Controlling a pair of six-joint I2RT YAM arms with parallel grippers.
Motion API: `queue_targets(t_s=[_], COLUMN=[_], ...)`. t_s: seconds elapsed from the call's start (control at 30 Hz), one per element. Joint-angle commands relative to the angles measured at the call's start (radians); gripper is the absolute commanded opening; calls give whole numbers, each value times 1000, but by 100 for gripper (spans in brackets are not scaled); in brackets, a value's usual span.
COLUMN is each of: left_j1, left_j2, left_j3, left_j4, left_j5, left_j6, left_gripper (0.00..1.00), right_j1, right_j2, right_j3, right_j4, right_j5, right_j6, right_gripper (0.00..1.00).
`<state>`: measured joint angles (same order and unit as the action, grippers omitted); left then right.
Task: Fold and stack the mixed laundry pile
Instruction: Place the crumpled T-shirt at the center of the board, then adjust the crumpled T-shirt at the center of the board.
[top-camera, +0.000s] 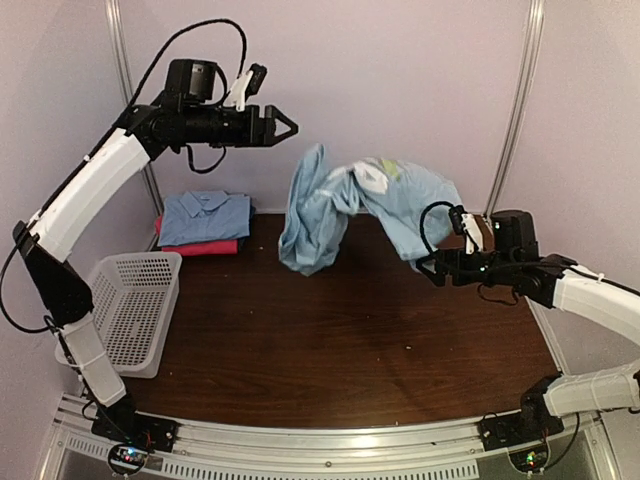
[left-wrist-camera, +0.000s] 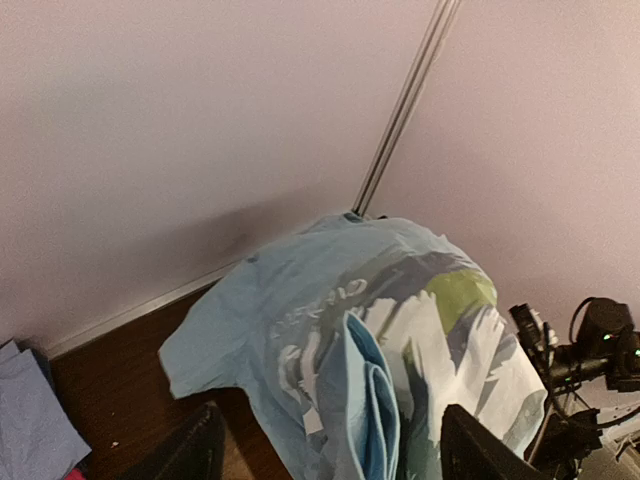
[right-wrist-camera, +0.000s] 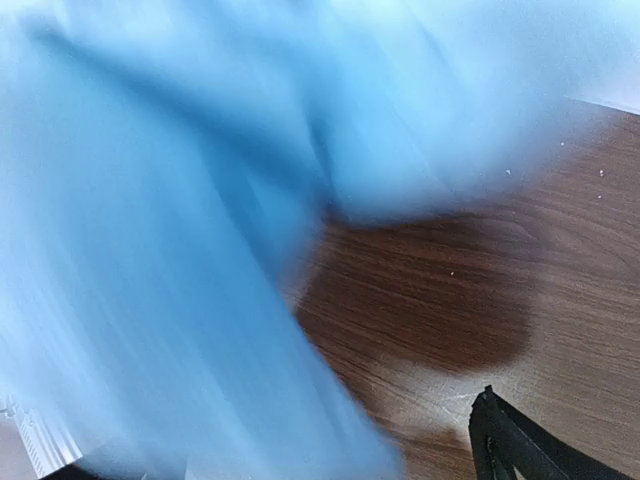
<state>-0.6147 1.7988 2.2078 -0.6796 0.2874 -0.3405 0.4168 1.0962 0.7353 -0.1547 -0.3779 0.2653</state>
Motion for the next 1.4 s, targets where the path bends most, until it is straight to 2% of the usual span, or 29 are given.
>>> queue_targets(t_s=[0.0,0.03,0.1,0.17,0.27,0.4,0.5,0.63,0.73,0.93,1.07,1.13,1.23,1.37], left_j1=[200,202,193,160,54,-11,-67,-141,-154,-154,-113,-51,63,172], left_j2=[-147,-187,-227,-249,-245,-160,-68,56,123,247,330,311,293,300], left_j3=[-386,-485,-603,-698,-784,-873,-880,-823,-795,-731,-693,-729,-763,-720], left_j4=[96,148,192,243,259,305,309,259,254,162,90,119,166,175], left_j5=[-30,-34,-2,44,-36,-2,-18,-114,-149,-313,-421,-422,-413,-408], left_j6=[-96,-78,-39,12,103,84,98,132,114,75,30,-1,-37,-41], left_gripper=[88,96,98,96,95,88,85,83,83,86,71,49,28,22], right_j1=[-22,-26,-29,-30,-30,-27,-26,-21,-22,-36,-54,-76,-119,-174], right_j2=[-42,-42,-35,-24,4,32,46,77,100,174,173,142,101,61], right_j3=[-5,-10,-19,-27,-32,-57,-90,-122,-126,-80,-67,-64,-63,-54], right_j4=[-31,-33,-37,-45,-58,-68,-82,-96,-106,-126,-130,-139,-145,-150], right_j5=[-5,-8,-12,-16,-19,-55,-47,-30,42,111,121,121,114,107], right_j6=[-10,-12,-16,-20,-19,12,31,63,90,119,129,129,129,132], right_gripper=[98,98,98,96,93,89,87,85,86,88,89,90,91,91])
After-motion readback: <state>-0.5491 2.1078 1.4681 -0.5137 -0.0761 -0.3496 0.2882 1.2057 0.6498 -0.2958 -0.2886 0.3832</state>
